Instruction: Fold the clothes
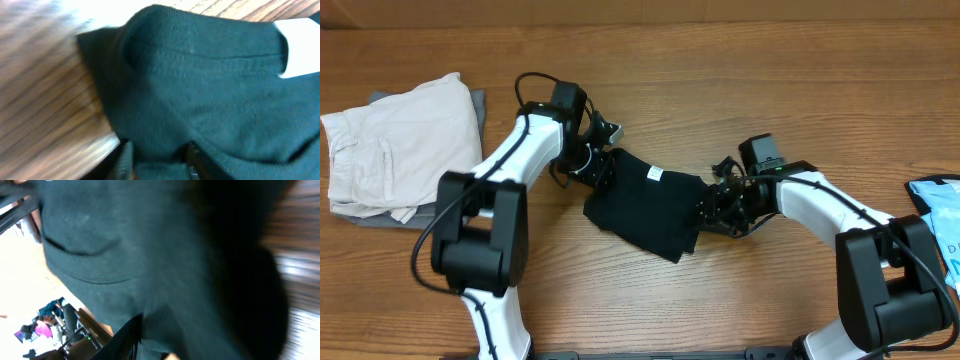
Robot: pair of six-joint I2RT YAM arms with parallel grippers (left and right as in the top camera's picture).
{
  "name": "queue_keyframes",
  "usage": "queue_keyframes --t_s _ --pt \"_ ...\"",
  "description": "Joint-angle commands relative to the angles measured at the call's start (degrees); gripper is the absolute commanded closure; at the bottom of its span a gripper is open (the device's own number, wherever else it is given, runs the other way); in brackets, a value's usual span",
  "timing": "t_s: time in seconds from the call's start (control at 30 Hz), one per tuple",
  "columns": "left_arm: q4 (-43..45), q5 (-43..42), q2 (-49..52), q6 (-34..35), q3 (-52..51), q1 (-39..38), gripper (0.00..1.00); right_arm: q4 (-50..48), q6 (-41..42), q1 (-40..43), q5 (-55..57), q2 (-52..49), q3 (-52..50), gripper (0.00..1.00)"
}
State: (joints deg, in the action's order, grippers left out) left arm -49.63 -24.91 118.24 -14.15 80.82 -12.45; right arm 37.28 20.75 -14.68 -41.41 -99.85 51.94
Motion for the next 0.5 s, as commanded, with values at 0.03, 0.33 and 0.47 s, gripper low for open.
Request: queue_keyframes --t_s 0.03,0.33,0.47 --pt "1.55 -8.26 2.12 -1.29 -0.42 -0.31 0.76 -1.53 3.76 -2.16 -1.11 1.49 -0.52 0.75" --pt "0.61 -6.25 1.27 -0.17 1.42 2.16 0.88 0.39 4.7 -0.63 1.77 1.49 -0.48 0.96" --pt "1.07 -6.88 0.48 0.26 1.64 4.42 0.88 3.3 4.59 1.31 3.37 1.49 -0.46 0.96"
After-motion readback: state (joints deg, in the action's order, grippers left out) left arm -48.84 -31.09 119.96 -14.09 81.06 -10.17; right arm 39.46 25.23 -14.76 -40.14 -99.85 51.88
